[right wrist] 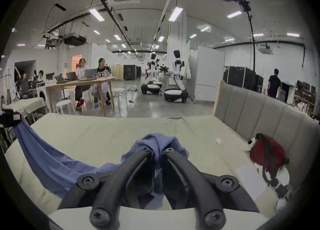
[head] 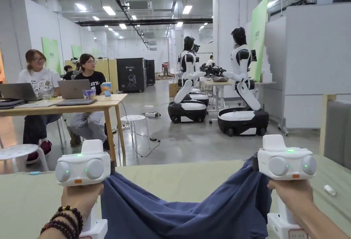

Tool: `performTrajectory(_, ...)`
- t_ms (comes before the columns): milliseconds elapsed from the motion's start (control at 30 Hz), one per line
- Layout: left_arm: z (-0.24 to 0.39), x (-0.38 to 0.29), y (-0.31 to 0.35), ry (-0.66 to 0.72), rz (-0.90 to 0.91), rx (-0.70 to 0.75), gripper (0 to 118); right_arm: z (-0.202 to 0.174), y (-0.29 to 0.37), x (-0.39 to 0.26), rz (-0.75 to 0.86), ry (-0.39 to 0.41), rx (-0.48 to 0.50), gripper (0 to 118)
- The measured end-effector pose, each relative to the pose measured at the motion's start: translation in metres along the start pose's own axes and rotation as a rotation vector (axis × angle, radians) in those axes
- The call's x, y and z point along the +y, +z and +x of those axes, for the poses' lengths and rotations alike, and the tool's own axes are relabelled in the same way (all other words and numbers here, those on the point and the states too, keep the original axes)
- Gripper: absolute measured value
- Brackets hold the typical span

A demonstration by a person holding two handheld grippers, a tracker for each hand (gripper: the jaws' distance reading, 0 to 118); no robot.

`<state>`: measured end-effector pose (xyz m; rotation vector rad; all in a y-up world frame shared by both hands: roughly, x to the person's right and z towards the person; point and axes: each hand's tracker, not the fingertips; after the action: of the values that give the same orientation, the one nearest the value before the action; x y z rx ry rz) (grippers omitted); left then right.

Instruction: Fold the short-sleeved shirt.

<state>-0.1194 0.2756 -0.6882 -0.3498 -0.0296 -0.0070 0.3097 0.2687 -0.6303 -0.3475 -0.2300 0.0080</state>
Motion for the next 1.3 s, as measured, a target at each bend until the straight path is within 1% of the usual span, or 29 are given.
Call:
performTrajectory(100,-0.002,-0.028,0.024,-0.031,-0.017,-0.005,6,0.0,0.04,-0.022,-0.004,0.006,0.008,8)
performTrajectory(167,-0.008,-0.048,0.044,-0.033,-0.032,-0.013,6,-0.001,0.067,-0.041,-0.005,0.033,0.018,8)
performTrajectory(300,-0.018,-0.091,0.094,-0.048,-0.076,-0.044,6,-0.009,0.125,-0.086,-0.05,0.132,0.027,8)
performTrajectory(367,-0.023,-0.113,0.121,-0.057,-0.084,-0.067,6,-0.01,0.152,-0.11,-0.076,0.143,0.035,8)
performTrajectory(400,-0.024,-0.127,0.143,-0.06,-0.1,-0.075,6,-0.009,0.167,-0.124,-0.099,0.142,0.033,8)
performTrajectory(467,-0.032,-0.149,0.167,-0.035,-0.11,-0.089,6,-0.002,0.179,-0.15,-0.144,0.125,0.05,8)
performTrajectory(533,-0.04,-0.173,0.194,-0.043,-0.117,-0.101,6,0.003,0.197,-0.174,-0.183,0.16,0.033,8)
performTrajectory(633,-0.051,-0.205,0.219,-0.117,-0.155,-0.087,6,0.014,0.227,-0.201,-0.231,0.218,0.011,8)
performTrajectory(667,-0.056,-0.216,0.228,-0.141,-0.172,-0.09,6,0.019,0.235,-0.21,-0.242,0.234,0.021,8)
performTrajectory(733,-0.068,-0.235,0.242,-0.127,-0.192,-0.092,6,0.026,0.257,-0.225,-0.252,0.245,0.019,8)
performTrajectory(800,-0.078,-0.251,0.249,-0.118,-0.229,-0.085,6,0.033,0.267,-0.238,-0.283,0.26,0.031,8)
performTrajectory(833,-0.081,-0.258,0.254,-0.133,-0.24,-0.087,6,0.036,0.269,-0.244,-0.306,0.269,0.044,8)
performTrajectory(867,-0.084,-0.266,0.258,-0.151,-0.247,-0.082,6,0.044,0.256,-0.258,-0.326,0.282,0.052,8)
performTrajectory(967,-0.085,-0.288,0.258,-0.218,-0.296,-0.077,6,0.048,0.251,-0.282,-0.39,0.314,0.046,8)
performTrajectory(1067,-0.082,-0.306,0.246,-0.221,-0.344,-0.093,6,0.046,0.249,-0.301,-0.445,0.307,0.043,8)
performTrajectory(1200,-0.083,-0.319,0.235,-0.213,-0.358,-0.09,6,0.044,0.243,-0.316,-0.449,0.302,0.041,8)
performTrajectory(1233,-0.084,-0.318,0.235,-0.211,-0.355,-0.09,6,0.043,0.244,-0.314,-0.443,0.302,0.039,11)
performTrajectory(1267,-0.087,-0.315,0.234,-0.206,-0.353,-0.094,8,0.046,0.249,-0.308,-0.438,0.294,0.04,20)
performTrajectory(1300,-0.088,-0.312,0.234,-0.207,-0.352,-0.093,15,0.047,0.252,-0.304,-0.426,0.277,0.042,40)
